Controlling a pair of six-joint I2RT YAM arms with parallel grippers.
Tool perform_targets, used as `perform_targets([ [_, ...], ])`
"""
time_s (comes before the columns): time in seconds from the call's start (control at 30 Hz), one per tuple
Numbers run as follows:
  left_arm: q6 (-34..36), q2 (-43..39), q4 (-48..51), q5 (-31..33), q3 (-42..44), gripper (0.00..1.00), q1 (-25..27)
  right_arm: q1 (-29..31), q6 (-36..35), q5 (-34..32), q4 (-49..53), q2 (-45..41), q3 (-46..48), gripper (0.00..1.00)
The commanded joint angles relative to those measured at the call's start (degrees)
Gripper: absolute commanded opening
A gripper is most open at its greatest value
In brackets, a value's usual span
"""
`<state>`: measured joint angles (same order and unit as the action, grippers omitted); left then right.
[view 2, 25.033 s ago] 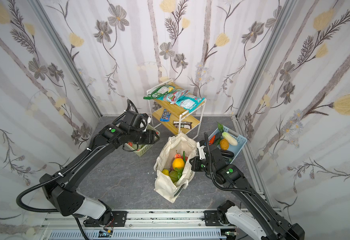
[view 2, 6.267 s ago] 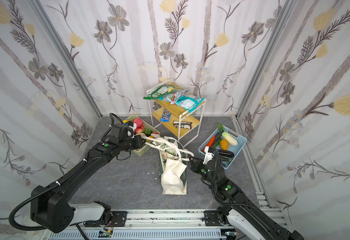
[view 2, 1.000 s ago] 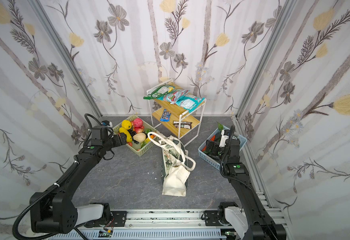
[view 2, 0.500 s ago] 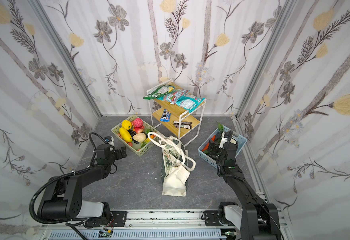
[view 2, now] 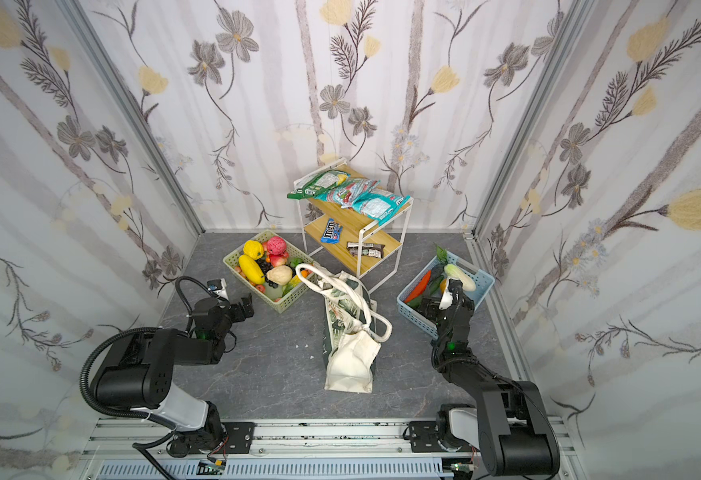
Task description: Place the food into the grocery bag and tie it
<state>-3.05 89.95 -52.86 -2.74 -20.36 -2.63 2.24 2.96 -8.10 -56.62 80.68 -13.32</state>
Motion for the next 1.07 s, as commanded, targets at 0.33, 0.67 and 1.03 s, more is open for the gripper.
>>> perform_targets([
  [0.33, 3.8, 0.2, -0.4, -6.5, -1.6, 1.0, 0.6, -0.1, -1.5, -0.2, -18.2, 5.5, 1.9, 1.0],
  [0.67, 2.4, 0.2, 0.7, -1.4, -2.2, 1.0, 1.1, -0.1, -1.6, -0.1, -18.4, 5.5, 2.0, 1.0],
  [1.03, 2.4, 0.1, 0.8, -1.3, -2.2, 1.0, 1.2, -0.1, -1.5, 0.0, -18.4, 5.5, 2.0, 1.0],
])
